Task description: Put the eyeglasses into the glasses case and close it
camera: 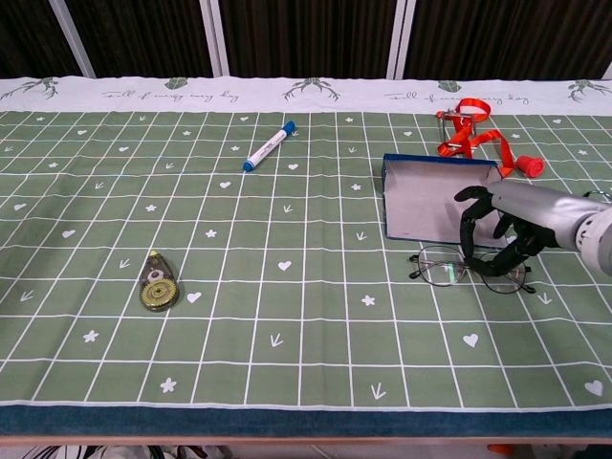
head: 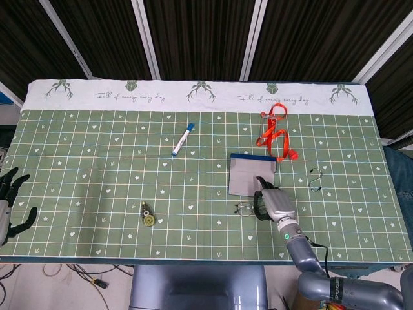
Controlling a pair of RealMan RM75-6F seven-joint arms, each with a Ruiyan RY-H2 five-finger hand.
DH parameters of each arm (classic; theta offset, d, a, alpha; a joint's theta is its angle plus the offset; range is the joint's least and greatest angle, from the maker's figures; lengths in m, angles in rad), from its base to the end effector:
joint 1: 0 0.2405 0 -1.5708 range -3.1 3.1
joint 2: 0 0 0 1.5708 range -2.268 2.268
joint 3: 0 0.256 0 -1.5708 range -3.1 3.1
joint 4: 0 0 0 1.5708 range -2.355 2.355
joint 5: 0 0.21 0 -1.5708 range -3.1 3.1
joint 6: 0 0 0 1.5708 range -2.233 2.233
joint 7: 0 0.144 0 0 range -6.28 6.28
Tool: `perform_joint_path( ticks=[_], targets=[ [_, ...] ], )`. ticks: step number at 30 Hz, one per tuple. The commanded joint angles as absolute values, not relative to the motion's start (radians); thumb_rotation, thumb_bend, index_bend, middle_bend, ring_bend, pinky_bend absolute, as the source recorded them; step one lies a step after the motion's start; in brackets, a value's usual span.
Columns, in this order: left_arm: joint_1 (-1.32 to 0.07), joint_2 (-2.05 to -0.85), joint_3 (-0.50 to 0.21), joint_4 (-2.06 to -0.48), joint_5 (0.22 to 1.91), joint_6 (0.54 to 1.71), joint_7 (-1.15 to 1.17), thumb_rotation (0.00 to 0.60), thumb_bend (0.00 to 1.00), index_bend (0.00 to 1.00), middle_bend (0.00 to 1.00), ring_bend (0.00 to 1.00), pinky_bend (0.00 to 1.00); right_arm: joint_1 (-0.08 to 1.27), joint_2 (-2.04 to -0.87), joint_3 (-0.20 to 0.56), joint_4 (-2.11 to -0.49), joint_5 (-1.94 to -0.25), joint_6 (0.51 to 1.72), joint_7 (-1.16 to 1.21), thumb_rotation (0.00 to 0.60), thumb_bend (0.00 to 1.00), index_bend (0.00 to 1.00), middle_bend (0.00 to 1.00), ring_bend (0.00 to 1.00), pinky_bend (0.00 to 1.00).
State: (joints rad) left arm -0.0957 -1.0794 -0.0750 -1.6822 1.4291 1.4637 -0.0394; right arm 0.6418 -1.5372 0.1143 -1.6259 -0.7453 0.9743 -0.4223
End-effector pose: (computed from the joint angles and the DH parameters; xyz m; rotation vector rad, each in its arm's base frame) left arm -0.3062 0.1884 0.1694 -1.3075 -0.9772 -0.9413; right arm -0.2015 -0.2929 -0.0325 1.6799 -1.3866 0.6751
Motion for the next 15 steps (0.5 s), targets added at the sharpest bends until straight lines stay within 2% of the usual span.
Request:
perform_joint_path(
  ticks=[1,8,15],
  targets=[
    [-0.096,-1.079,-0.075,-1.682,1.429,1.463,-0.040,0.600,0.39,0.12,0.00,0.00,0.00,0.643,-1.539,0.113,-1.625,-0.742,0.976,-0.426,0.600,0.50,0.59,0.08,0.15,0.21],
    [-0.095,-1.079,-0.075,-1.683,1.429,1.463,-0.044,0.600,0.39,0.12,0.00,0.00,0.00,0.639,-1.545,0.127,-1.628,-0.750,0.980,-0.393,0.600,0.57,0.64,0.09,0.15,0.21],
    [-0.095,-1.077,-0.074,-1.684,1.430,1.462,-0.048,0.600,0.39,0.12,0.00,0.00,0.00,0.637,-1.529,0.141,-1.637,-0.775,0.973,-0.359,0.600,0.58,0.65,0.09,0.15,0.21]
  ],
)
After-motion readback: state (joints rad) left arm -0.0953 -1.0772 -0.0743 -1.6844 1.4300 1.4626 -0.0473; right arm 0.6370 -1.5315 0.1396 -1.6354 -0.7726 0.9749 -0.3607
